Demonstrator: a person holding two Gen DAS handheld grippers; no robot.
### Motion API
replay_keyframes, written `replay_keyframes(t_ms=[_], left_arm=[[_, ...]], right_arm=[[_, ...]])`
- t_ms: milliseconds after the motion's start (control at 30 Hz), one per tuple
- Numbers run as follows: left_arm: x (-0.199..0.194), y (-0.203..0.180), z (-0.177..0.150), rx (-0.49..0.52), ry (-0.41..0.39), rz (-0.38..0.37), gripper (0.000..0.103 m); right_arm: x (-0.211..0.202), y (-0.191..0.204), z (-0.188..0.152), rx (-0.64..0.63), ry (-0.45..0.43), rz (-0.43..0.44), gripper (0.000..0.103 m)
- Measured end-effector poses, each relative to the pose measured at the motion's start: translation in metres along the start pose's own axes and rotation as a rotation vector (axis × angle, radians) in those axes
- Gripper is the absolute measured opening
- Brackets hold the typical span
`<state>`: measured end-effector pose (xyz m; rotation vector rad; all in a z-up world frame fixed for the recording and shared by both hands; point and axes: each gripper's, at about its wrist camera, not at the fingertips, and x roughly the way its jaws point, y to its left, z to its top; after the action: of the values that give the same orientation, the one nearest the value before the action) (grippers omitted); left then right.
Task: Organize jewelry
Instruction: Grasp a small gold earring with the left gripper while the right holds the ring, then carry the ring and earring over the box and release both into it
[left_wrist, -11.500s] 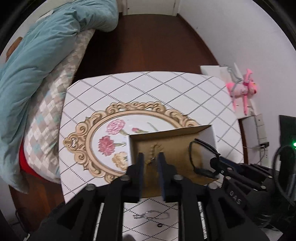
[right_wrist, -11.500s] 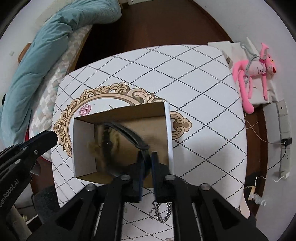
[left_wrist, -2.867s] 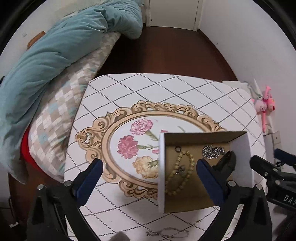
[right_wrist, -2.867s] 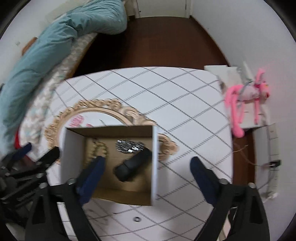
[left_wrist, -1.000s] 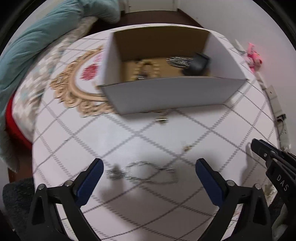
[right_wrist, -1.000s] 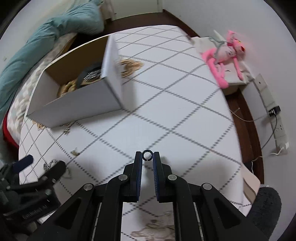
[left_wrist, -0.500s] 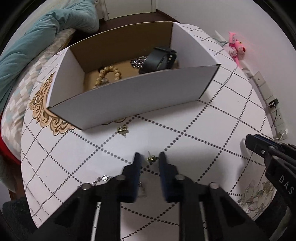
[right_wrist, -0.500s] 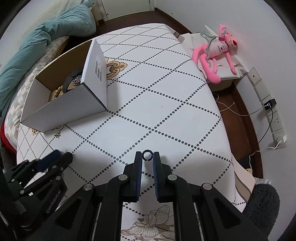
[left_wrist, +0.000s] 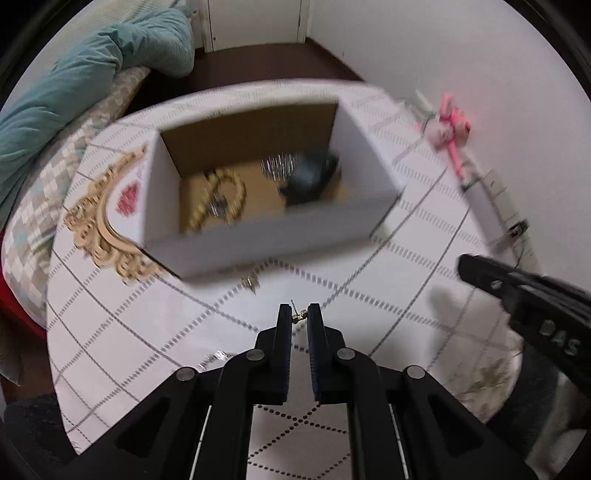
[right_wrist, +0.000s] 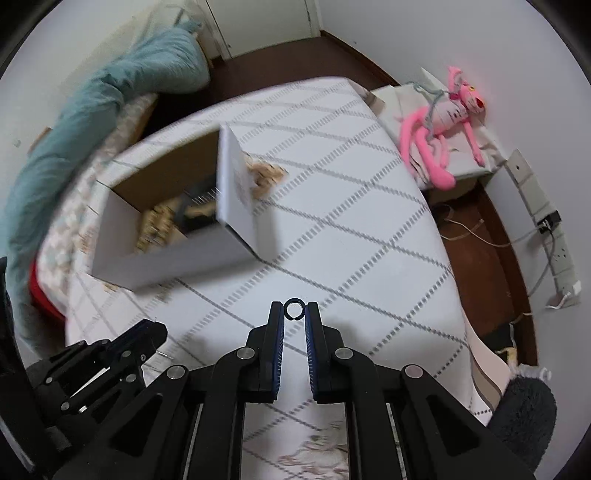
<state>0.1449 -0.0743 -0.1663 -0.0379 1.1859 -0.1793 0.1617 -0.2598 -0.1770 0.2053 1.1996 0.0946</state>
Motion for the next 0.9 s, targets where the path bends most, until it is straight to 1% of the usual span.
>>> replay_keyframes(t_ms=[100,167,267,367,433,533,567,633,667,700,733,767,833,867,900], left_arm=[[-0.023,0.017,0.022,-0.053,-0.028,-0.042,0.006],[-0.027,0.029,0.040,-0.085,-0.027,-0.062,0.006],[-0.022,0.041,0.061,-0.100,-0.021,-0.056,0.006],[-0.011,0.054,0.080,-0.116,0.004,-0.052,0.007],[-0.005,0.062,0.087,-0.151,0.026,-0.052,0.008],[0.001,0.073,0.094,-0.185,0.049,-0.035,0.008],[0.001,0.076,0.097,-0.187,0.046,-0.018,0.011],[0.000,0.080,0.098,-0.186,0.038,0.028,0.027],[-0.002,0.082,0.098,-0.187,0.029,0.053,0.049],[-0.004,0.083,0.097,-0.187,0.019,0.078,0.068],[-0.007,0.084,0.095,-0.185,0.000,0.104,0.071],[-0.009,0.085,0.094,-0.181,-0.013,0.119,0.071],[-0.009,0.087,0.091,-0.177,-0.013,0.135,0.071],[-0.009,0.088,0.088,-0.178,-0.014,0.141,0.074],[-0.009,0.088,0.086,-0.181,-0.018,0.154,0.085]], right_arm=[[-0.013,0.012,0.019,0.001,-0.026,0.062,0.012],[-0.016,0.024,0.039,-0.010,-0.031,0.105,0.012],[-0.009,0.041,0.065,-0.045,-0.022,0.131,0.012],[0.006,0.057,0.082,-0.086,0.014,0.122,0.012],[0.023,0.067,0.089,-0.112,0.076,0.120,0.012],[0.040,0.073,0.095,-0.131,0.135,0.083,0.013],[0.044,0.074,0.097,-0.134,0.149,0.067,0.014],[0.045,0.071,0.098,-0.131,0.145,0.064,0.023],[0.042,0.069,0.099,-0.131,0.136,0.063,0.031],[0.038,0.068,0.100,-0.134,0.124,0.057,0.036],[0.036,0.067,0.100,-0.139,0.115,0.050,0.037],[0.033,0.066,0.100,-0.143,0.108,0.048,0.039],[0.029,0.065,0.099,-0.150,0.097,0.027,0.046],[0.027,0.065,0.099,-0.157,0.093,0.013,0.054],[0.026,0.064,0.098,-0.162,0.085,-0.007,0.065]])
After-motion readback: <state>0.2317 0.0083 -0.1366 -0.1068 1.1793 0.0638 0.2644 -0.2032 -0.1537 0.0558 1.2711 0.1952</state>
